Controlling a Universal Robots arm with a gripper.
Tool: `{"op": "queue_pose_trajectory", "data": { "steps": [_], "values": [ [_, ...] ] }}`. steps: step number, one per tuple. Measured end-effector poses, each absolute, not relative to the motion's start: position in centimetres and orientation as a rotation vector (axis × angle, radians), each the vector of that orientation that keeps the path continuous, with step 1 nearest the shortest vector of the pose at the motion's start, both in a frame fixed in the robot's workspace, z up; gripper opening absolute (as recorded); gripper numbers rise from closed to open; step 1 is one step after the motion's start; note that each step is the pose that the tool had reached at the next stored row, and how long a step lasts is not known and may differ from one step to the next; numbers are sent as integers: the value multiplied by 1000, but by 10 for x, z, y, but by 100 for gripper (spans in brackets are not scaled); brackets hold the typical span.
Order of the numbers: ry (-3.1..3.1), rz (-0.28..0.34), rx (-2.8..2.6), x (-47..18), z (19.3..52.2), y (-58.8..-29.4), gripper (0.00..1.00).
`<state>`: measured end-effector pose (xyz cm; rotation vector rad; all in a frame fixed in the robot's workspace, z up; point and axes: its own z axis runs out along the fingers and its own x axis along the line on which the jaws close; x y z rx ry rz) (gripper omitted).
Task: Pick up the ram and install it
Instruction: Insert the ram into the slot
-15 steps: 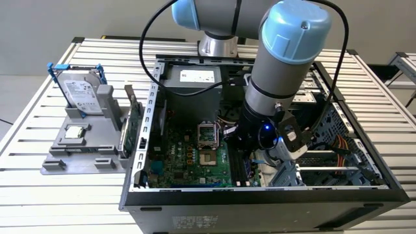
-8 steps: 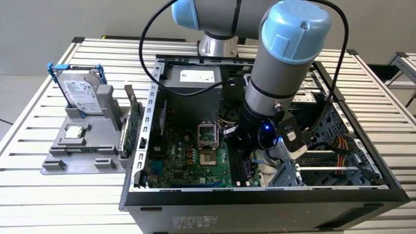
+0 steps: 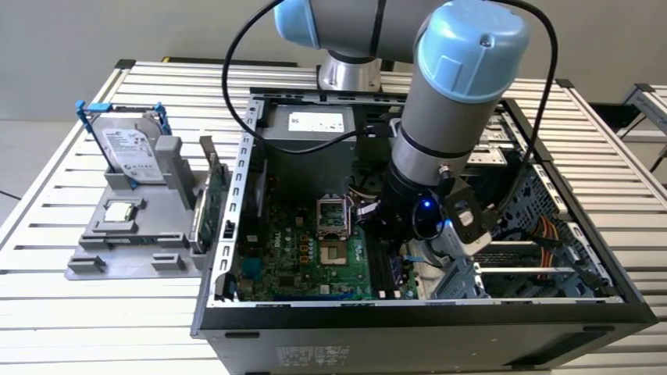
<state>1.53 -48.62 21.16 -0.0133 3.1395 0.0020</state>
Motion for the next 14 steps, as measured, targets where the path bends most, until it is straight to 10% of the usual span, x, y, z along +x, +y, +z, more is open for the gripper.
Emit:
{"op": "queue_pose_trajectory", "data": {
  "steps": [14],
  "values": [
    [3140,11,-13,15,209,-485,0]
  ]
}}
